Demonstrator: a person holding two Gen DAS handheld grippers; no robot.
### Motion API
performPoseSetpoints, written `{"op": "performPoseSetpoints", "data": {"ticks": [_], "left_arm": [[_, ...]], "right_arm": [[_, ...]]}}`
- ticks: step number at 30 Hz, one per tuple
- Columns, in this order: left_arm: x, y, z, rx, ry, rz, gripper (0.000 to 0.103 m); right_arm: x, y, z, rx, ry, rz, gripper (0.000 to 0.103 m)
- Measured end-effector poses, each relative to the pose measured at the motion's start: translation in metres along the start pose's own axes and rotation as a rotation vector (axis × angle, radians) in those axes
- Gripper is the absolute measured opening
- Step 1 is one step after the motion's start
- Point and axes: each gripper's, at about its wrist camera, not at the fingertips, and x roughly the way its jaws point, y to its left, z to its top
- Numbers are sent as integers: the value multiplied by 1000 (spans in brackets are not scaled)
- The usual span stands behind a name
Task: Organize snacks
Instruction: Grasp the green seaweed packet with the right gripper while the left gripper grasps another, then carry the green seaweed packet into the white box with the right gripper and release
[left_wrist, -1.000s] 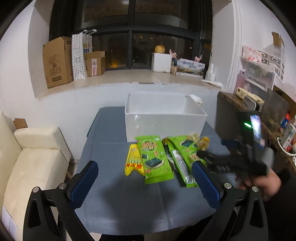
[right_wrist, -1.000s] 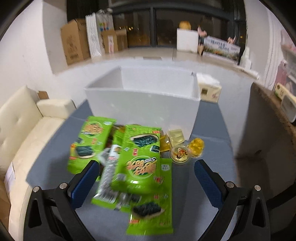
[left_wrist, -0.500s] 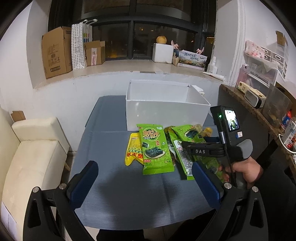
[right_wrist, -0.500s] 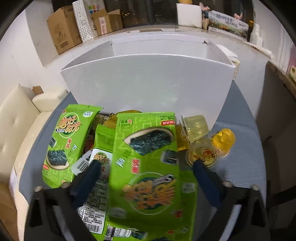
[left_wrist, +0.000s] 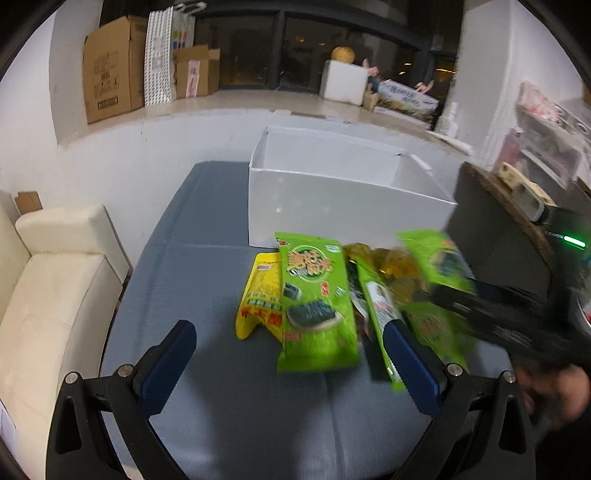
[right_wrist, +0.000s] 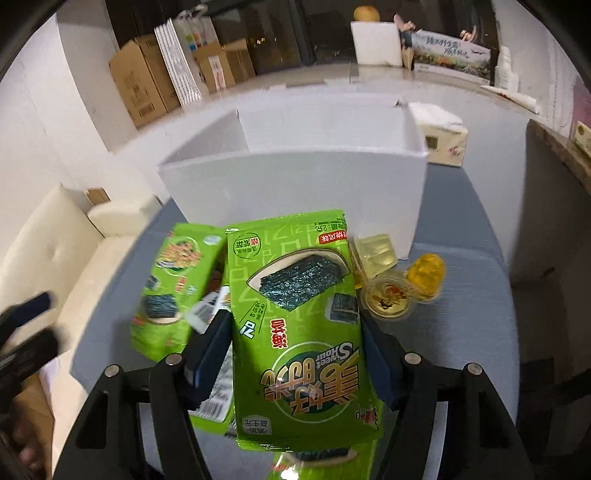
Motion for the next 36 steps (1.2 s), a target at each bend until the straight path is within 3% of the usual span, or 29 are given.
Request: {"op": "performPoseSetpoints", "data": {"ticks": [6,9,16,18,19,20,30,36], "left_arm": [[55,-19,19,34,26,61,103],[85,-32,26,78,63,128,103],[123,-39,30,120,97,189,103],[127,-38,28,112,107,171,93],[127,-36,28,104,112,164,74],[126,-33,28,93,111,153,71],[65,-14,34,53,-5,15,71],[31,-17,75,48,-69,-32,71]], "right_arm": [[-30,-1,-11,30,-46,-1,72],[-38,0,-15,28,-56,-16,72],[-40,-6,-20,41,-46,-18,72],[-40,-6,-22,41,-44,-16,72],[-40,-6,-22,40,-43,-16,72],[-40,-5,-22,39,-44,-14,72],[-36,1,-14,32,-62,3,72],[-35,2,25,17,-105,2,72]]}}
